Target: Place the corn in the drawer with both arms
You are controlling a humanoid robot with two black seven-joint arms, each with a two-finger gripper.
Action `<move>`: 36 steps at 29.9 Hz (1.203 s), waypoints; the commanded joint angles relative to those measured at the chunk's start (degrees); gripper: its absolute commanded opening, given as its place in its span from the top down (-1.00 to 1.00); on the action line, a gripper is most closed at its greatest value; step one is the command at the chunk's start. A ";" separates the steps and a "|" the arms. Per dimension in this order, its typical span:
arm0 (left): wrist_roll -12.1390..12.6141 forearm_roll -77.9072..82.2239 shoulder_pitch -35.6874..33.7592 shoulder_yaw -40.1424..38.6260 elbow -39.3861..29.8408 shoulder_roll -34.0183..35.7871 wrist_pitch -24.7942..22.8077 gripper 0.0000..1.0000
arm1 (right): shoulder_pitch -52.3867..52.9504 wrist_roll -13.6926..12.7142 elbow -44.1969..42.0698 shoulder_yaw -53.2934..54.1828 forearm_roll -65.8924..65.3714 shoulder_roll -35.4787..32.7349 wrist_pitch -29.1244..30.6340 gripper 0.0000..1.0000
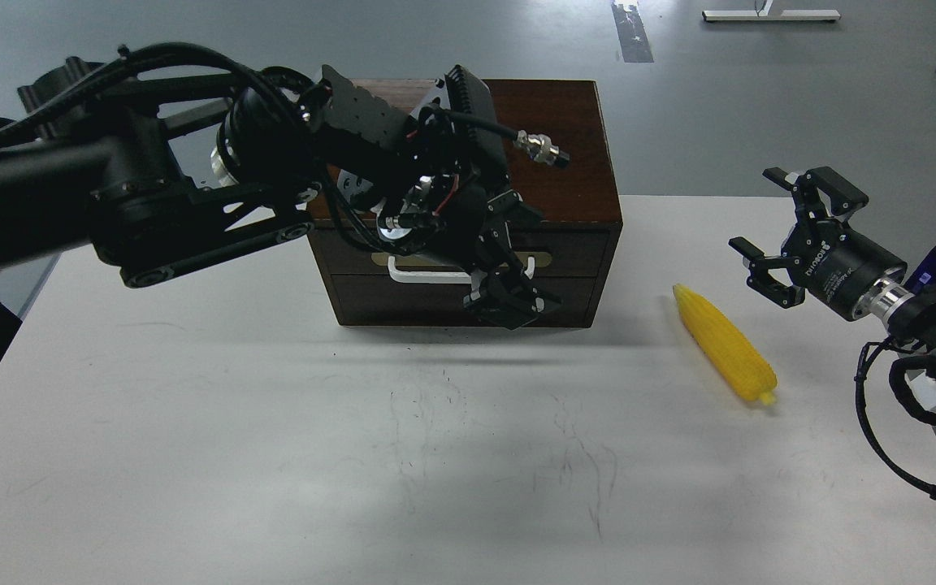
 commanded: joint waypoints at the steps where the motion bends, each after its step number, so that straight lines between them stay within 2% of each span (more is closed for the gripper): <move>1: 0.01 4.09 0.12 2.89 2.29 -1.81 0.00 -0.96 | -0.10 0.00 0.00 0.04 0.00 0.11 0.00 -1.00; 14: 0.01 6.38 0.64 8.17 5.89 -2.34 0.00 -0.96 | -0.10 0.00 0.00 0.13 0.00 0.03 0.00 -1.00; 36: 0.01 6.47 3.54 10.28 8.63 -2.51 0.00 -0.96 | -0.54 0.00 0.00 0.13 0.00 0.11 0.00 -1.00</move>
